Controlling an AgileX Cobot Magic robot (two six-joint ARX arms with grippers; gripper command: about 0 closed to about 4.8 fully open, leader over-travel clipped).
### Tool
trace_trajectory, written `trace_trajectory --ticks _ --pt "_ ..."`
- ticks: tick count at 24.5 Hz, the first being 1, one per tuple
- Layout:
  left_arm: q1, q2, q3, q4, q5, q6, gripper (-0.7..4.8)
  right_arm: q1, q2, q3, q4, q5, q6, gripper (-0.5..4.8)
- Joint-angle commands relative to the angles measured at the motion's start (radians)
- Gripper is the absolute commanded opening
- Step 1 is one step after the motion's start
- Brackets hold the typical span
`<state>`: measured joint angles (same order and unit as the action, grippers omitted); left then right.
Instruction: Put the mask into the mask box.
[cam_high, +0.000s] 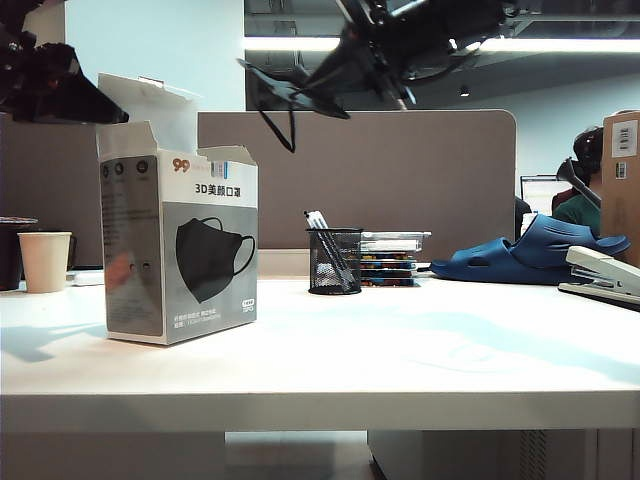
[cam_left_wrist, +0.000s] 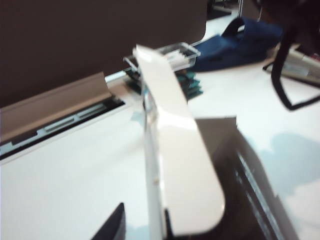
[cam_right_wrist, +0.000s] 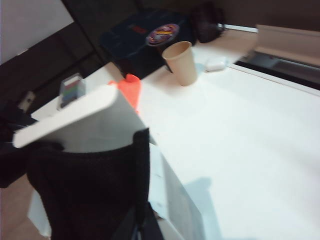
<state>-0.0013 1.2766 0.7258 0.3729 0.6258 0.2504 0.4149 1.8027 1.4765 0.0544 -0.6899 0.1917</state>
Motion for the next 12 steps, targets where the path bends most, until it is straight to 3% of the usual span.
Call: trace_trajectory --ticks 1,2,3,12 --pt "-0.003 0.002 0.007 0.035 0.007 -0.023 0.73 0.021 -0.007 0.005 0.074 0.003 0.005 -0.09" --pt "-0.011 0.002 0.007 0.033 0.006 -0.023 0.16 0.037 -0.006 0.005 0.108 0.022 0.013 -0.09" --pt "-0.013 0.002 0.006 0.033 0.007 -0.023 -0.06 0.055 0.0 0.005 0.137 0.04 0.016 -0.09" --pt "-0.023 0.013 0.007 0.033 0.027 -0.04 -0.07 0.147 0.068 0.005 0.32 0.07 0.021 -0.09"
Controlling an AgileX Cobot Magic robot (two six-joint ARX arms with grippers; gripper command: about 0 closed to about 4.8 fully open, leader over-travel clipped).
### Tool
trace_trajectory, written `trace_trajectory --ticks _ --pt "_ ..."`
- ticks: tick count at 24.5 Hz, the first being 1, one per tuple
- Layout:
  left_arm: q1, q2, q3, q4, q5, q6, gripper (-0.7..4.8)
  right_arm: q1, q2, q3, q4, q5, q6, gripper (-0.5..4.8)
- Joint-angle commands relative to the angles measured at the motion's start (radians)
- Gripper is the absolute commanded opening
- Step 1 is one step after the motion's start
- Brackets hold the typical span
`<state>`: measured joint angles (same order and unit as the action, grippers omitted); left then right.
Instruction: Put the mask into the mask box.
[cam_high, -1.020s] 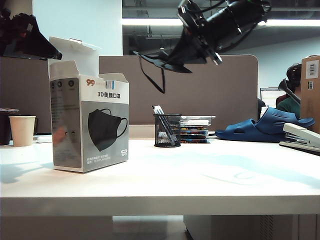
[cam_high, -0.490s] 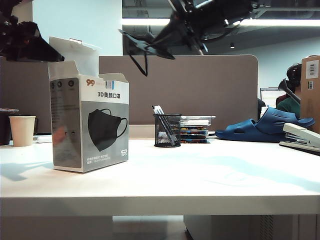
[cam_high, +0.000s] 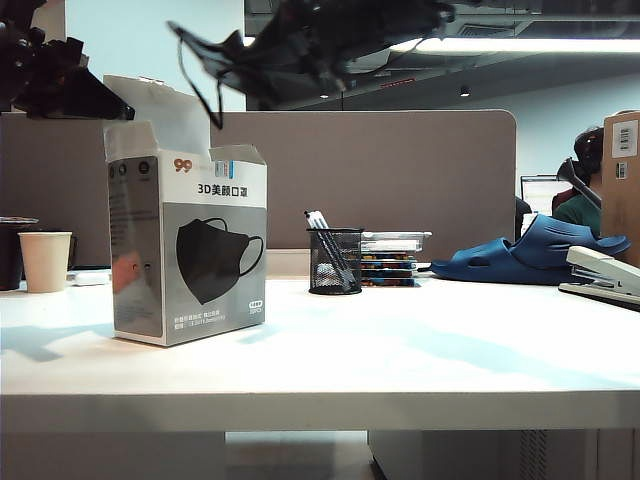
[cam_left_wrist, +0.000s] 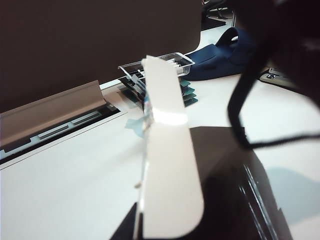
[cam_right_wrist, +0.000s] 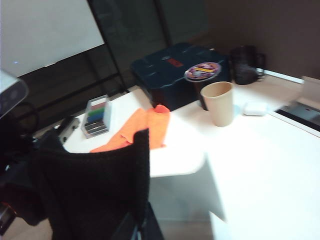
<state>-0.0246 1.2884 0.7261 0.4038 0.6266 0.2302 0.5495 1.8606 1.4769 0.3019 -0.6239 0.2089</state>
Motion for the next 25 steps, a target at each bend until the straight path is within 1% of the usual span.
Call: trace_trajectory --ticks 1,5,7,10,13,16,22,25 --pt "0.0 0.002 0.006 0.002 0.031 -0.037 -0.07 0.02 0.019 0.004 0.089 0.009 0.005 -0.09" --pt "-0.002 0.002 0.006 0.002 0.033 -0.087 -0.07 0.034 0.051 0.004 0.136 0.023 0.005 -0.09" --pt "-0.003 0.002 0.006 0.002 0.034 -0.09 -0.07 0.04 0.075 0.004 0.168 0.024 0.005 -0.08" --pt "-0.004 0.002 0.006 0.003 0.078 -0.09 -0.06 0.05 0.113 0.004 0.218 0.032 0.005 -0.08" --pt "-0.005 0.002 0.006 0.002 0.078 -0.093 -0.07 0.055 0.139 0.004 0.257 0.069 0.004 -0.08" --pt "-0.004 0.002 0.006 0.003 0.077 -0.093 -0.07 0.063 0.184 0.004 0.309 0.072 0.004 -0.09" --pt "-0.004 0.002 0.006 0.014 0.066 -0.092 -0.06 0.068 0.203 0.004 0.219 0.061 0.004 -0.09" --pt "0.0 0.002 0.006 0.026 0.052 -0.092 -0.07 0.065 0.201 0.004 0.195 0.015 0.004 -0.09"
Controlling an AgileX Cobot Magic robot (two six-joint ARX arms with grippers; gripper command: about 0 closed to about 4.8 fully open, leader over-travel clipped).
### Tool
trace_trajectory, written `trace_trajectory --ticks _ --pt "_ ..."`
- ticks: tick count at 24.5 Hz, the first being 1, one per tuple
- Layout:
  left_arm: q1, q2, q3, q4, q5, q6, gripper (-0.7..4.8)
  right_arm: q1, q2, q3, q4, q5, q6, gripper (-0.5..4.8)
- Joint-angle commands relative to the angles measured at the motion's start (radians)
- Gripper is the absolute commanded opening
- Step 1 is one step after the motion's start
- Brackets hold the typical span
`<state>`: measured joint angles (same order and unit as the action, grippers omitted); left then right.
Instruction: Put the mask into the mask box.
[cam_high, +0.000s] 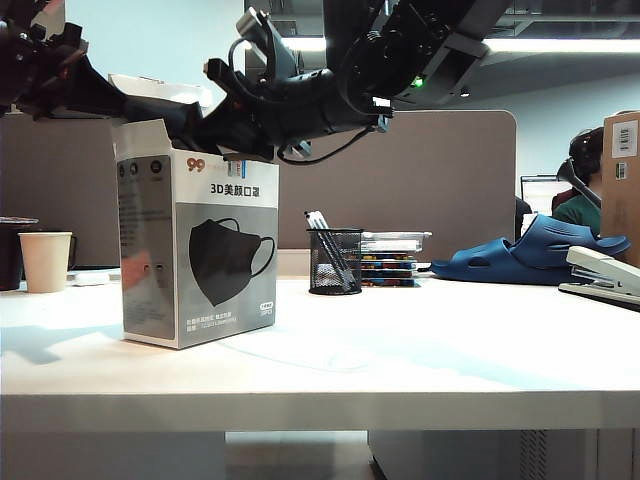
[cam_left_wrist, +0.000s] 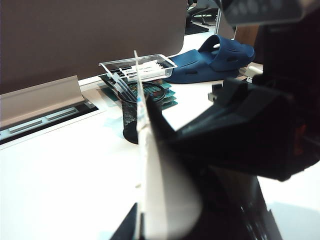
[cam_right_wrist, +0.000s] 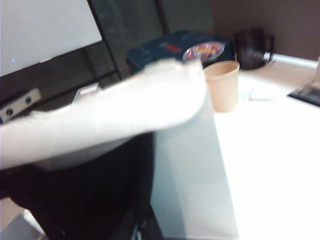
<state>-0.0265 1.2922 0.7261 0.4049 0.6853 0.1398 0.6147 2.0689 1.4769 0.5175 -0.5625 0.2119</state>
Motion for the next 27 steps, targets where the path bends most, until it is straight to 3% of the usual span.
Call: trace_trajectory --ticks 1,10,15,17,27 --pt "0.002 -0.002 0.006 0.028 -0.019 -0.002 -0.07 0.0 -0.008 0.004 -0.02 -0.051 0.001 -0.08" --pt "0.005 -0.002 0.006 0.054 -0.065 -0.002 -0.07 -0.001 -0.036 0.004 -0.139 -0.072 0.001 0.0" --pt "0.005 -0.002 0.006 0.053 -0.065 -0.002 -0.07 -0.004 -0.055 0.004 -0.206 -0.074 0.001 1.22" --pt "0.005 -0.002 0.006 0.053 -0.065 -0.002 -0.07 -0.008 -0.079 0.005 -0.232 -0.094 -0.002 1.49" --pt "0.005 -0.002 0.006 0.053 -0.065 -0.002 -0.07 -0.021 -0.143 0.005 -0.414 -0.094 -0.009 1.49"
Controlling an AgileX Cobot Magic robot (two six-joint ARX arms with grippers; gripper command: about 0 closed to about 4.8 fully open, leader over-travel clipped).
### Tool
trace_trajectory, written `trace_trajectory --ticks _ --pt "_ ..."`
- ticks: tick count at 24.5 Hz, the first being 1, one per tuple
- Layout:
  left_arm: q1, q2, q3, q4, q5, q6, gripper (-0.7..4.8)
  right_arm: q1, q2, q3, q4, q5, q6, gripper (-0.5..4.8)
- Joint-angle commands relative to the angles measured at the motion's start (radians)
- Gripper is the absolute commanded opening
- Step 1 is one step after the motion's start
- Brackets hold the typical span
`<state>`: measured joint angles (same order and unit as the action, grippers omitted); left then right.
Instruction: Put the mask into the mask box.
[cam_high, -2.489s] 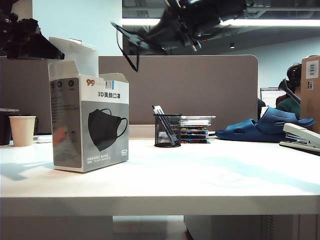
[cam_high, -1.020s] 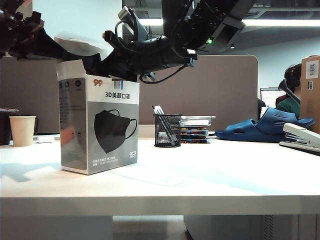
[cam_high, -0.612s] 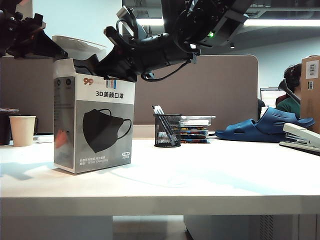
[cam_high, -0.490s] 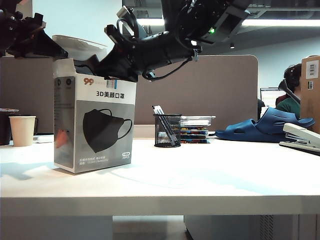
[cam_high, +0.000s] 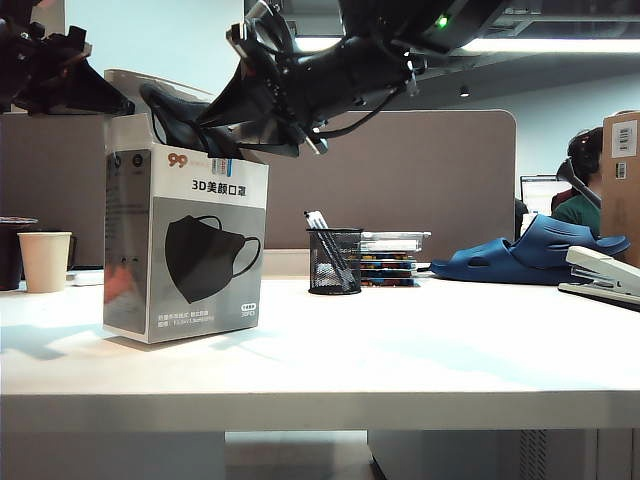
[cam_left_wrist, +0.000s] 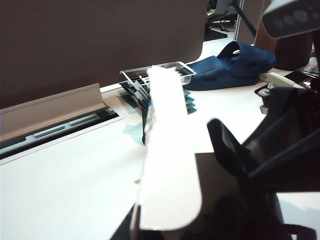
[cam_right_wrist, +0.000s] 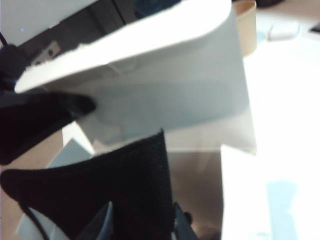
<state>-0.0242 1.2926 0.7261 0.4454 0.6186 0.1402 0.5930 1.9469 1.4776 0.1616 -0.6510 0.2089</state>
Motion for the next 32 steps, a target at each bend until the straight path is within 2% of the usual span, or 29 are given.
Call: trace_trajectory --ticks 1,5,11,16,22,26,32 --pt "0.003 -0.003 0.006 0.013 0.002 -0.003 -0.06 0.0 -0.026 0.003 -0.072 -0.007 -0.008 1.49" --pt "0.003 -0.003 0.006 0.013 0.002 -0.003 -0.07 0.0 -0.057 0.004 -0.183 -0.008 -0.054 1.49" --pt "0.003 -0.003 0.006 0.013 0.002 -0.023 -0.07 -0.001 -0.075 0.004 -0.264 -0.04 -0.057 1.52" --pt "0.003 -0.003 0.006 0.013 0.002 -0.029 -0.07 -0.001 -0.079 0.004 -0.31 -0.055 -0.058 2.22" --pt "0.003 -0.003 0.006 0.013 0.002 -0.028 -0.07 -0.001 -0.101 0.004 -0.393 -0.066 -0.064 2.22" --pt "0.003 -0.003 0.006 0.013 0.002 -0.028 -0.07 -0.002 -0.124 0.004 -0.435 -0.065 -0.112 2.21" --pt "0.003 -0.003 0.006 0.013 0.002 -0.029 -0.07 -0.004 -0.156 0.004 -0.439 -0.057 -0.113 2.21"
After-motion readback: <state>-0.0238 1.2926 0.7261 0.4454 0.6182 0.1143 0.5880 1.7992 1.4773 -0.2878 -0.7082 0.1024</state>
